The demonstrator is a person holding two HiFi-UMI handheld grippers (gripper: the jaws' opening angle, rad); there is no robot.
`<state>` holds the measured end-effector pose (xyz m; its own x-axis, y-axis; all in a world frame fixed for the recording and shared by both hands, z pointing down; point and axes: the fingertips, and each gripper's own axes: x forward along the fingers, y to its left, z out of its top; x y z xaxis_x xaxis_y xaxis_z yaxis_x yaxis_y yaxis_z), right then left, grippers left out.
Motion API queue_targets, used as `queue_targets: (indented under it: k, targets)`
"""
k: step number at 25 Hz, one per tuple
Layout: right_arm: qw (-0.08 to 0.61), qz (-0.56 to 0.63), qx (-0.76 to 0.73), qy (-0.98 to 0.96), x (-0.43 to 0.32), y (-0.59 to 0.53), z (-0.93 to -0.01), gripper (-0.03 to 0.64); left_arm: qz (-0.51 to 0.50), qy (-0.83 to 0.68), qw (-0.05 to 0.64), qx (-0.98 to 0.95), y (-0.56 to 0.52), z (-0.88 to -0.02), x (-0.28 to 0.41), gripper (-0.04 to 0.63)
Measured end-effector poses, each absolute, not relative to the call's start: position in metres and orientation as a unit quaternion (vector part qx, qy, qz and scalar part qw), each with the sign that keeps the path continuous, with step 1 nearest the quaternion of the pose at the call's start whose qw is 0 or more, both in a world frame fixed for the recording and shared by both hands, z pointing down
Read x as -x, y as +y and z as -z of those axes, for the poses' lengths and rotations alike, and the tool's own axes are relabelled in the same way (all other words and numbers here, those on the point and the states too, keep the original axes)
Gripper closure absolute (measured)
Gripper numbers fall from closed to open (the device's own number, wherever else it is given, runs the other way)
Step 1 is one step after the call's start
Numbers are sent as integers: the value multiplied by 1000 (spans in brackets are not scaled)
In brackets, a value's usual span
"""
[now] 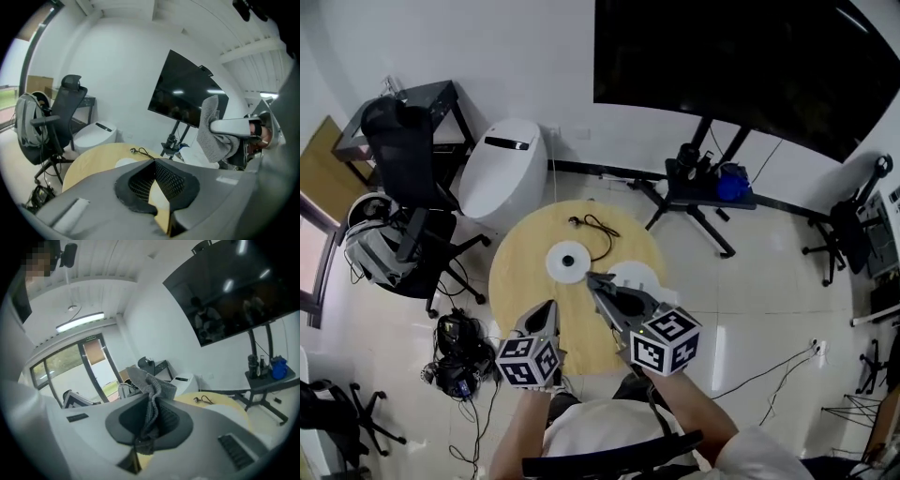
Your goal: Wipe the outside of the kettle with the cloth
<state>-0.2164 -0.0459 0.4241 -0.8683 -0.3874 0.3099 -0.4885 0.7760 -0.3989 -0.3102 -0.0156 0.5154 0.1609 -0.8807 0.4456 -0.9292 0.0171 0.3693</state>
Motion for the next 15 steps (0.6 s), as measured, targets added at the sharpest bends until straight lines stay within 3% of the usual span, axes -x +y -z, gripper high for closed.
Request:
queue_targets:
  k: [15]
  targets:
    - [171,-138,-4,-976,131,-127,-402,585,37,-834,253,-489,-10,-469,240,594]
